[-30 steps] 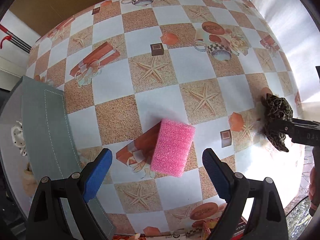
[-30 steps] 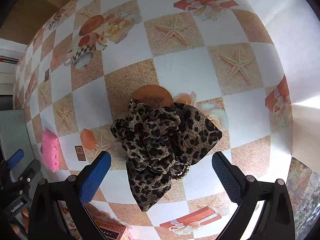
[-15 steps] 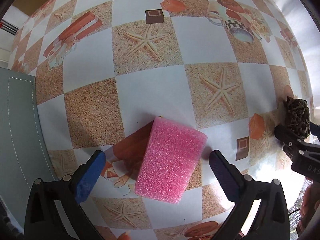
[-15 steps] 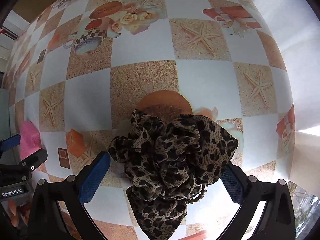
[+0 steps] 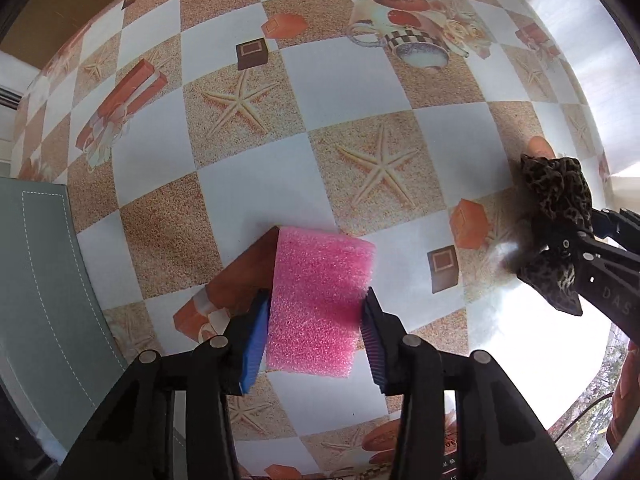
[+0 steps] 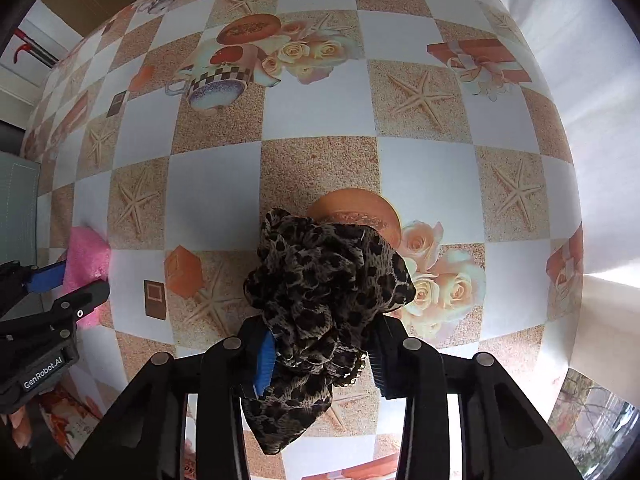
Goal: Organize soft objects
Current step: 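Carry the pink sponge with the left gripper while the right carries the leopard scrunchie over the box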
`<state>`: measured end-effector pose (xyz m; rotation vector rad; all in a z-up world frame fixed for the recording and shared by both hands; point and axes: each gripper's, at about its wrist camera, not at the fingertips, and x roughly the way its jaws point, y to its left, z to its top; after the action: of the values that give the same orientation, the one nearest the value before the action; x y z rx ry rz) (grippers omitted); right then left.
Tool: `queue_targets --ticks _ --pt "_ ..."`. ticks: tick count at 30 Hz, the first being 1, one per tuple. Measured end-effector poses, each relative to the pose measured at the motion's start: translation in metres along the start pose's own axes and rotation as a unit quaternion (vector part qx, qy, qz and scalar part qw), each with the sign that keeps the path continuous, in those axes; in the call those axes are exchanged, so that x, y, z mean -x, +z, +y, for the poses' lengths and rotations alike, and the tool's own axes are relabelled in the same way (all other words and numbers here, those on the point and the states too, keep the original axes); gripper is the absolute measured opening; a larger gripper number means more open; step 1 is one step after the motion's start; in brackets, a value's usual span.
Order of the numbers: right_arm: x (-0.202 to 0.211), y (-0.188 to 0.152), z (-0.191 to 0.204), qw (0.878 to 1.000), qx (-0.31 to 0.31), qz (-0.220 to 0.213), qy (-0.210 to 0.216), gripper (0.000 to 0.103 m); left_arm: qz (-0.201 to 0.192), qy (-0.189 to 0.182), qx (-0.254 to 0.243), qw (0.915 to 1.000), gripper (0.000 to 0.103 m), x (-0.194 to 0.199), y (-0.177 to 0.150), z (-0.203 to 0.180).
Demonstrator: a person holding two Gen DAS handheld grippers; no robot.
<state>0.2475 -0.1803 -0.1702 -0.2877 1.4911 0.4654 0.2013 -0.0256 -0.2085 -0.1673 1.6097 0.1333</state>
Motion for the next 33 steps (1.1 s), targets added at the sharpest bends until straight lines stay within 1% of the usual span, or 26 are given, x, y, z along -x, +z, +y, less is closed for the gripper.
queue_targets --ticks 5,10,12,13,14,15,16,17,19,20,21,22,24,28,30,33 --pt "0.026 -0.029 0.004 1.0 -0.003 -0.005 0.024 0.038 -0.028 0.003 -0.009 0.9996 0.047 0.028 -0.017 -0.004" --pt "0.054 -0.064 0.009 0.999 -0.011 -0.007 0.045 0.038 -0.049 0.004 -0.038 0.9981 0.047 0.054 -0.04 -0.008" --pt "0.061 -0.074 0.004 0.998 -0.019 -0.007 0.056 0.039 -0.058 0.001 -0.044 0.9973 0.047 0.067 -0.05 -0.008" --pt "0.064 -0.067 -0.004 0.998 -0.022 -0.008 0.06 0.039 -0.063 -0.001 -0.046 0.9969 0.047 0.073 -0.056 -0.007" --pt "0.07 -0.077 -0.002 0.998 -0.024 -0.01 0.061 0.039 -0.069 0.001 -0.048 0.9964 0.047 0.079 -0.061 -0.007" --pt "0.071 -0.072 -0.011 0.998 -0.025 -0.013 0.063 0.039 -0.074 0.003 -0.05 0.996 0.047 0.084 -0.064 -0.005" --pt "0.077 -0.068 -0.01 0.997 -0.026 -0.015 0.064 0.039 -0.078 0.005 -0.05 0.9957 0.047 0.089 -0.07 -0.003" --pt "0.081 -0.057 -0.009 0.997 -0.027 -0.018 0.066 0.039 -0.081 0.004 -0.048 0.9955 0.047 0.095 -0.076 0.0" --pt "0.091 -0.057 -0.005 0.997 -0.027 -0.024 0.069 0.039 -0.089 -0.001 -0.046 0.9949 0.047 0.106 -0.086 0.004" --pt "0.09 -0.047 -0.002 0.997 -0.025 -0.028 0.069 0.039 -0.094 -0.001 -0.046 0.9945 0.047 0.11 -0.094 0.008" --pt "0.097 -0.05 -0.001 0.997 -0.024 -0.032 0.07 0.039 -0.099 0.0 -0.046 0.994 0.047 0.117 -0.1 0.01" --pt "0.097 -0.044 0.006 0.997 -0.022 -0.036 0.071 0.039 -0.104 -0.001 -0.046 0.9935 0.047 0.126 -0.111 0.011" --pt "0.104 -0.042 0.017 0.996 -0.021 -0.043 0.075 0.039 -0.114 -0.001 -0.043 0.9925 0.047 0.137 -0.124 0.016" --pt "0.13 -0.045 0.037 0.994 -0.011 -0.057 0.091 0.039 -0.133 -0.012 -0.034 0.9905 0.047 0.158 -0.149 0.022" --pt "0.141 -0.047 0.051 0.993 0.002 -0.063 0.098 0.039 -0.141 -0.018 -0.036 0.9892 0.047 0.166 -0.163 0.022" --pt "0.156 -0.052 0.076 0.992 0.027 -0.068 0.106 0.039 -0.152 -0.014 -0.049 0.9871 0.047 0.176 -0.186 0.02"
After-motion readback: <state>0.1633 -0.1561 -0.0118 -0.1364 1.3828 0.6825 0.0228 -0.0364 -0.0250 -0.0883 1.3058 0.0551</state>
